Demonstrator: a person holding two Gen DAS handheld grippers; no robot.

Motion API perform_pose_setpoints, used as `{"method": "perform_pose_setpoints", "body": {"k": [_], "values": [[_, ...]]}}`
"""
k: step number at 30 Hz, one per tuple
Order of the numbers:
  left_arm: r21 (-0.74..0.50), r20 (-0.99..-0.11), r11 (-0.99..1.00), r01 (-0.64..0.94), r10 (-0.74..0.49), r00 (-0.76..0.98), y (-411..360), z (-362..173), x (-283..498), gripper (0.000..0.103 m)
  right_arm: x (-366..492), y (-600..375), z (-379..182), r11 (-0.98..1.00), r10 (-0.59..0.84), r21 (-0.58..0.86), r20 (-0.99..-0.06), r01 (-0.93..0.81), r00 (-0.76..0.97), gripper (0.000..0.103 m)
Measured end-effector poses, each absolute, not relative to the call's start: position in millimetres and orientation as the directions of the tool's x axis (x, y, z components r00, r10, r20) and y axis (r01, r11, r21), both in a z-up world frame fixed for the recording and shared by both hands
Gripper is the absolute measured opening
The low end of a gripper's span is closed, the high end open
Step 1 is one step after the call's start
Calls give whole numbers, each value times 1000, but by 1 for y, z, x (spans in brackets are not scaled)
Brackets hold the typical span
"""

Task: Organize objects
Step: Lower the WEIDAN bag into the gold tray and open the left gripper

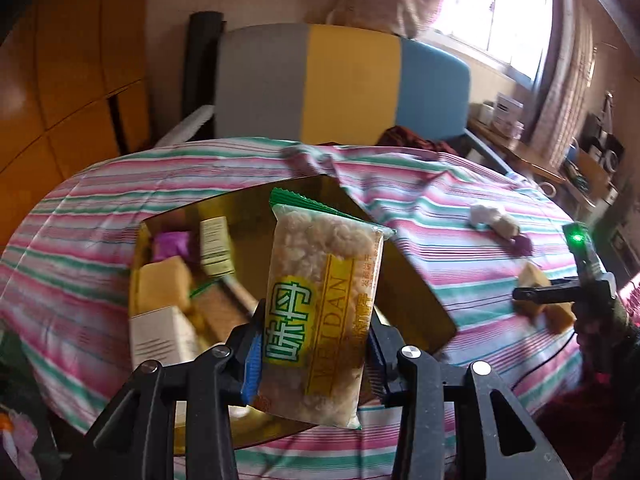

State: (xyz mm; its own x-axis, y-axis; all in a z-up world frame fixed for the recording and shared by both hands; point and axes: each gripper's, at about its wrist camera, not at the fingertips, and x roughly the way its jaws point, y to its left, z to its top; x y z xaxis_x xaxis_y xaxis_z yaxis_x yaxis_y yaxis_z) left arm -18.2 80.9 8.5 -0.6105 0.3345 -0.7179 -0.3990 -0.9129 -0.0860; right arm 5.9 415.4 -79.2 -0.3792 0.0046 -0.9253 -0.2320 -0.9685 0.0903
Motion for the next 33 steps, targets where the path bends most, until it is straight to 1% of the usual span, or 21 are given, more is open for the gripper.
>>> {"method": "perform_pose_setpoints", "body": {"k": [5,15,19,22,24,27,30,33], "values": [[-92,-723,-924,-370,317,-613,69,2,-22,42,5,408,-83,-974,47,41,-927,-225,-373,80],[-117,-737,-927,-357,322,-594,65,-8,-27,42,6,408,-85,-976,49,38,-923,-216,-383,83],[-123,-731,-926,-356,327,-599,55,-4,-33,42,2,404,-87,-979,54,28,-921,-203,-386,84],[-205,-714,-939,-275,336,-615,20,8,-49,42,3,403,-87,-981,68,9,-919,-193,-388,83],[-270,-703,-943,-192,330,-630,-11,14,-59,42,3,403,-87,-982,70,4,-919,-187,-388,83],[-307,-696,-947,-92,290,-657,-46,18,-66,42,2,403,-87,-983,73,-2,-919,-182,-387,83],[-334,-707,-941,-55,289,-645,-57,14,-70,42,1,403,-87,-984,74,-5,-920,-178,-386,83],[-362,-721,-928,-82,335,-607,-43,7,-76,42,0,403,-87,-985,75,-8,-920,-174,-385,84]]}}
